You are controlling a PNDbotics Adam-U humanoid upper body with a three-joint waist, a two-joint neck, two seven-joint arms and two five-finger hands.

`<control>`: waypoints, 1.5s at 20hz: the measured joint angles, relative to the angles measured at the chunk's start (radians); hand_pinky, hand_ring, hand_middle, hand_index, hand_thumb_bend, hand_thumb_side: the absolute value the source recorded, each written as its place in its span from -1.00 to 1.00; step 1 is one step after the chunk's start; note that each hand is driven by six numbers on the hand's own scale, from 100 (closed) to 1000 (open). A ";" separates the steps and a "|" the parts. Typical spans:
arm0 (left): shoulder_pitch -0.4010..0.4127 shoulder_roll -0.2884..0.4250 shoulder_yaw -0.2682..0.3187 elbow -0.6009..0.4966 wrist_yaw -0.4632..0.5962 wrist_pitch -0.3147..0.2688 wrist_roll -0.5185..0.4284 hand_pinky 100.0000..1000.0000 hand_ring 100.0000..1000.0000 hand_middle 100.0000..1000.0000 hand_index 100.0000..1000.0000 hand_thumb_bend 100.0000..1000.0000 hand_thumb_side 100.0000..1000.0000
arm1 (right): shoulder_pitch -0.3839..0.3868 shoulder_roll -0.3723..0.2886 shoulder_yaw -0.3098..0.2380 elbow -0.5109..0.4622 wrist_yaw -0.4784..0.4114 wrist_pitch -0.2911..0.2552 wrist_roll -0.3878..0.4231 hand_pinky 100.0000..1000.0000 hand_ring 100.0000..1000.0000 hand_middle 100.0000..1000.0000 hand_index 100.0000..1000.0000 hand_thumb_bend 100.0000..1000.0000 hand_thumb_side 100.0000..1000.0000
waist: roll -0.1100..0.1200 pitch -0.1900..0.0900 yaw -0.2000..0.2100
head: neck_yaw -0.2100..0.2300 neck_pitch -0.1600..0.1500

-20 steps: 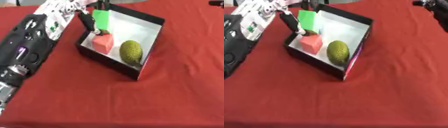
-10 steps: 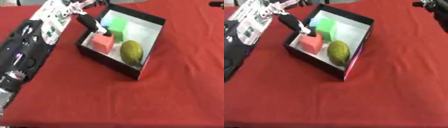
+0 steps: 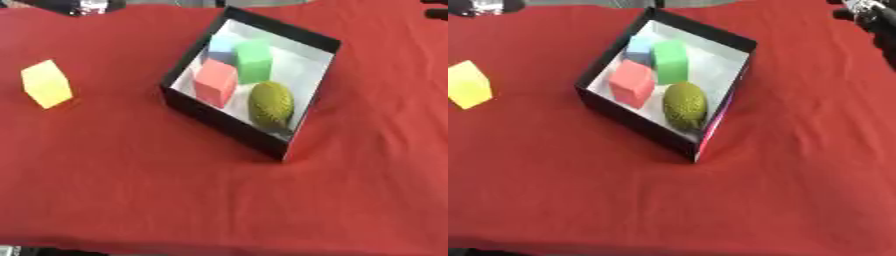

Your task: Pick up objects on the table and place them in the box.

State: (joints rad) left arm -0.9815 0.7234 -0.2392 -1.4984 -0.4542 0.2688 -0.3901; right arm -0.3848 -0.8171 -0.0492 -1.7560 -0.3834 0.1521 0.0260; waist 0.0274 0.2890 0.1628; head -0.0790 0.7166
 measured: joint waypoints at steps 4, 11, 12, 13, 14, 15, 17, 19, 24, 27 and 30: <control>0.024 0.066 0.062 0.054 -0.019 -0.003 -0.029 0.62 0.55 0.46 0.69 0.26 -0.31 | 0.010 0.000 -0.007 -0.012 0.001 -0.006 -0.009 0.80 0.78 0.48 0.71 -1.00 0.04 | -0.011 0.002 0.001 | 0.007 -0.010; 0.023 0.085 0.104 0.247 -0.093 -0.065 -0.104 0.64 0.60 0.47 0.65 0.56 -0.59 | 0.021 0.001 -0.011 -0.018 0.018 -0.007 -0.014 0.79 0.78 0.48 0.71 -1.00 0.07 | -0.021 0.011 0.001 | 0.008 -0.024; 0.022 0.087 0.104 0.264 -0.110 -0.082 -0.118 0.66 0.62 0.47 0.63 0.58 -0.63 | 0.022 0.001 -0.011 -0.018 0.019 -0.007 -0.014 0.79 0.78 0.48 0.71 -1.00 0.08 | -0.022 0.013 0.000 | 0.009 -0.024; 0.021 0.087 0.104 0.280 -0.126 -0.099 -0.134 0.66 0.62 0.46 0.61 0.58 -0.66 | 0.023 0.002 -0.011 -0.018 0.022 -0.007 -0.014 0.79 0.78 0.48 0.71 -1.00 0.08 | -0.022 0.015 0.000 | 0.011 -0.025; 0.019 0.087 0.105 0.294 -0.141 -0.116 -0.150 0.67 0.62 0.46 0.61 0.56 -0.69 | 0.024 0.003 -0.011 -0.018 0.025 -0.007 -0.014 0.79 0.78 0.48 0.71 -1.00 0.08 | -0.023 0.016 0.000 | 0.013 -0.025; 0.015 0.087 0.108 0.308 -0.152 -0.131 -0.165 0.67 0.62 0.46 0.61 0.57 -0.69 | 0.024 0.003 -0.011 -0.018 0.027 -0.007 -0.014 0.79 0.78 0.48 0.71 -1.00 0.08 | -0.024 0.017 -0.001 | 0.016 -0.025; 0.006 0.087 0.115 0.337 -0.167 -0.155 -0.192 0.68 0.63 0.45 0.61 0.56 -0.67 | 0.024 0.004 -0.011 -0.018 0.031 -0.007 -0.014 0.79 0.78 0.48 0.71 -1.00 0.09 | -0.025 0.022 -0.002 | 0.020 -0.025; 0.003 0.087 0.120 0.362 -0.180 -0.169 -0.215 0.68 0.63 0.44 0.61 0.55 -0.68 | 0.024 0.005 -0.011 -0.018 0.036 -0.006 -0.014 0.79 0.78 0.48 0.71 -1.00 0.09 | -0.025 0.025 -0.002 | 0.024 -0.025; 0.003 0.087 0.127 0.413 -0.194 -0.187 -0.257 0.68 0.63 0.45 0.61 0.51 -0.67 | 0.024 0.012 -0.010 -0.018 0.045 -0.006 -0.013 0.79 0.78 0.48 0.71 -1.00 0.11 | -0.029 0.030 -0.002 | 0.026 -0.025; 0.005 0.087 0.129 0.436 -0.185 -0.201 -0.279 0.68 0.63 0.44 0.61 0.49 -0.62 | 0.024 0.014 -0.007 -0.018 0.051 -0.005 -0.013 0.79 0.78 0.48 0.71 -1.00 0.11 | -0.031 0.033 -0.002 | 0.026 -0.025; 0.005 0.087 0.132 0.446 -0.160 -0.216 -0.296 0.69 0.63 0.44 0.61 0.48 -0.55 | 0.024 0.018 -0.005 -0.017 0.057 -0.004 -0.012 0.79 0.78 0.48 0.70 -1.00 0.12 | -0.035 0.034 -0.001 | 0.026 -0.031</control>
State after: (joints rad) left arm -0.9765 0.8105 -0.1072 -1.0520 -0.6143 0.0531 -0.6863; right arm -0.3605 -0.7987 -0.0543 -1.7734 -0.3269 0.1482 0.0144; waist -0.0076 0.3226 0.1618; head -0.0530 0.6851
